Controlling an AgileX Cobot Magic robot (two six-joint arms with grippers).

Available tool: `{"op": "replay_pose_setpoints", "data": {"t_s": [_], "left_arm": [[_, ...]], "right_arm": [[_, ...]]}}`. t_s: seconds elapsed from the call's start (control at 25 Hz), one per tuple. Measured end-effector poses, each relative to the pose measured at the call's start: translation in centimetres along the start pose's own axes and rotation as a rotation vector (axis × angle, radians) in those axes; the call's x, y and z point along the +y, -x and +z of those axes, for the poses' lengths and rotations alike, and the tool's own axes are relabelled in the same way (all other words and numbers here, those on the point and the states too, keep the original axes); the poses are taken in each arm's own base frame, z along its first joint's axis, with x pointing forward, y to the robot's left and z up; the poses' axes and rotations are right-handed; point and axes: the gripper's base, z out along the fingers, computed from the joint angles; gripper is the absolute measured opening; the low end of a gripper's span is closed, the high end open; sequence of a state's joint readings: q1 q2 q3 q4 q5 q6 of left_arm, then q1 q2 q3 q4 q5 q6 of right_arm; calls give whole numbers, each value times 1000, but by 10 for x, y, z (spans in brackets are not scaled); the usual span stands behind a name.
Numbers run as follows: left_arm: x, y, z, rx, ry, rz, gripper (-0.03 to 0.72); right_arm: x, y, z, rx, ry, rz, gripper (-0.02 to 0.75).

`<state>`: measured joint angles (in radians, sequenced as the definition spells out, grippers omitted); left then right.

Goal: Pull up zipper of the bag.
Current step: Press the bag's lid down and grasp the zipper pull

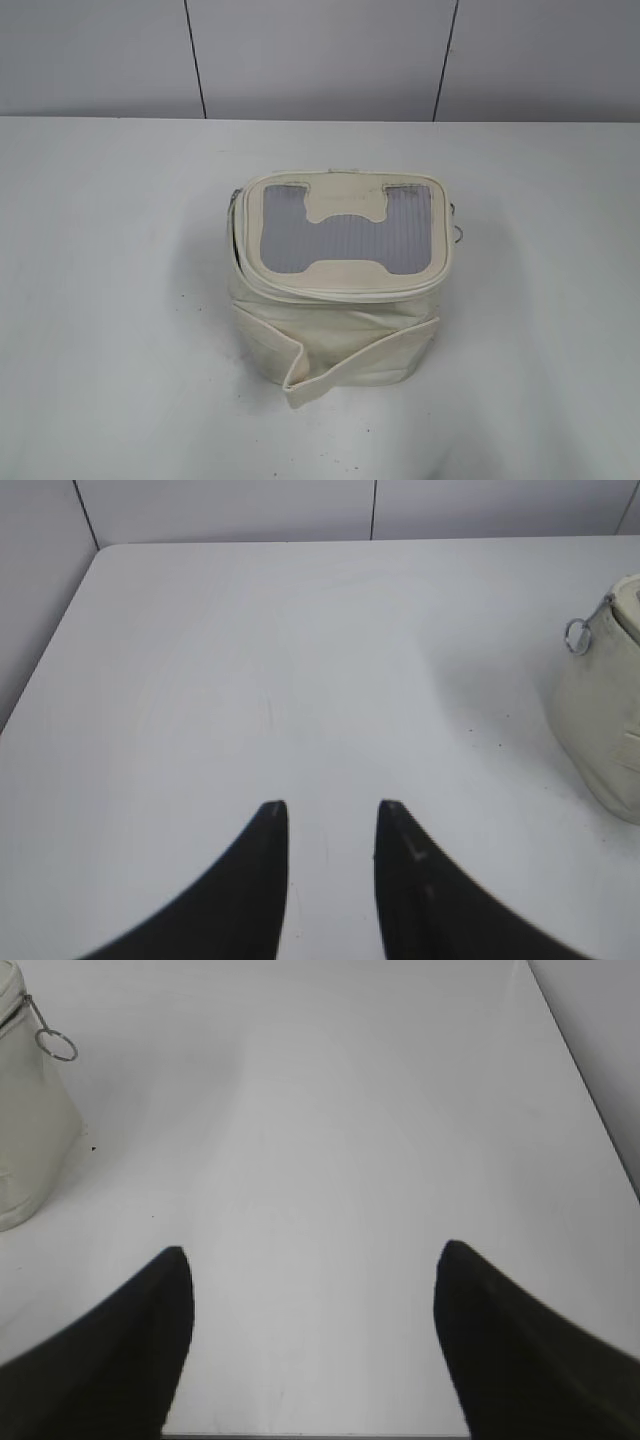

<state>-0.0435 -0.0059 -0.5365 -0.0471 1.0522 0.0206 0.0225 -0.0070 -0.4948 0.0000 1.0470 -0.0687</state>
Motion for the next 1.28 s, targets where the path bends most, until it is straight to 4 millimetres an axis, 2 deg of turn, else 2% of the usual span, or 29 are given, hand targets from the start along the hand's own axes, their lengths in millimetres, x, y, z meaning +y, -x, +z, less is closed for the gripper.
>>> {"op": "replay_pose_setpoints", "data": {"t_s": [1.28], "left_arm": [[0,0,0,0,0,0,238]], "right_arm": [[0,0,0,0,0,0,584]]}}
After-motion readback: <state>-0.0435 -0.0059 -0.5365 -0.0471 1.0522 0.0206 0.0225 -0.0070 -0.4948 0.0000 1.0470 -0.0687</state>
